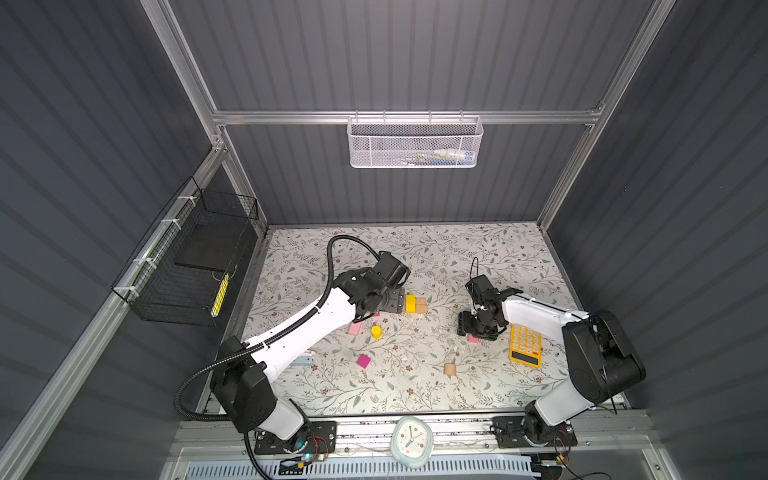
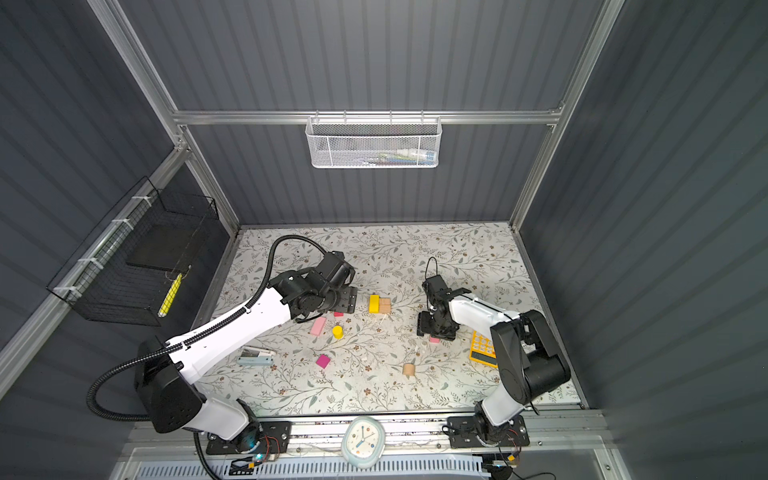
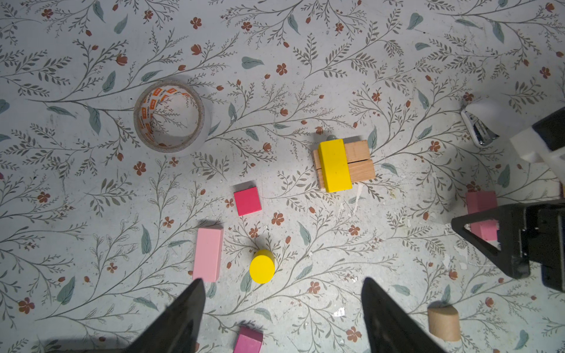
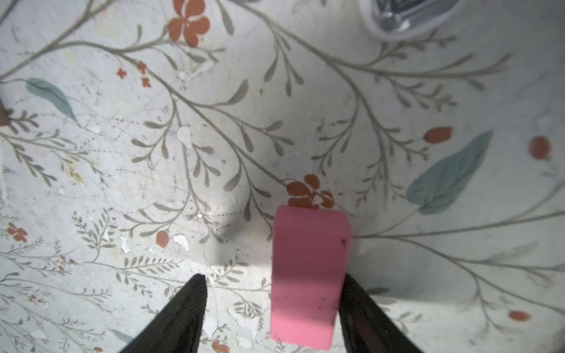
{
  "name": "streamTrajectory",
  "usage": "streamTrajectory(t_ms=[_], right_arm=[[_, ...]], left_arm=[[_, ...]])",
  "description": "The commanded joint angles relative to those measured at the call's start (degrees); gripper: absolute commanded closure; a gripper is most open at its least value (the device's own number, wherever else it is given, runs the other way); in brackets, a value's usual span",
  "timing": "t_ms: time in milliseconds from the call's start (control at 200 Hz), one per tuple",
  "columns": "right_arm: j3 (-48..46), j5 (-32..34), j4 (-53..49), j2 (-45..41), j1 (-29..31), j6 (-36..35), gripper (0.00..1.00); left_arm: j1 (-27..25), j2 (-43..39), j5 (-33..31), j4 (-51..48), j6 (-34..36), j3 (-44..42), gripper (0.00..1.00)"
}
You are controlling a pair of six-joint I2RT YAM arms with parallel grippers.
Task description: Build the wood block tower
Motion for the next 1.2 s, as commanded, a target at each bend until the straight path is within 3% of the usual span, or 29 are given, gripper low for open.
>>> streamTrajectory(t_ms=[0, 215, 645, 1196], right_arm=[[0.87, 2.53, -1.65, 0.87, 0.29, 0.87, 0.34], [1.22, 3.63, -1.56, 0.74, 0.29, 1.5, 0.49], [1.48, 4.23, -1.81, 0.74, 0.39, 1.48, 0.69], [6.09, 5.0, -4.88, 0.46, 1.64, 0.37, 0.74]], left_arm=[[0.2, -0.39, -0.38, 0.14, 0.24, -0.54, 0.2], [0.19, -0.43, -0.3, 0.32, 0.14, -0.62, 0.2], [0.23, 0.28, 0.57, 0.76, -0.03, -0.23, 0.2], [0.25, 0.29, 0.47, 0.75, -0.04, -0.35, 0.2]])
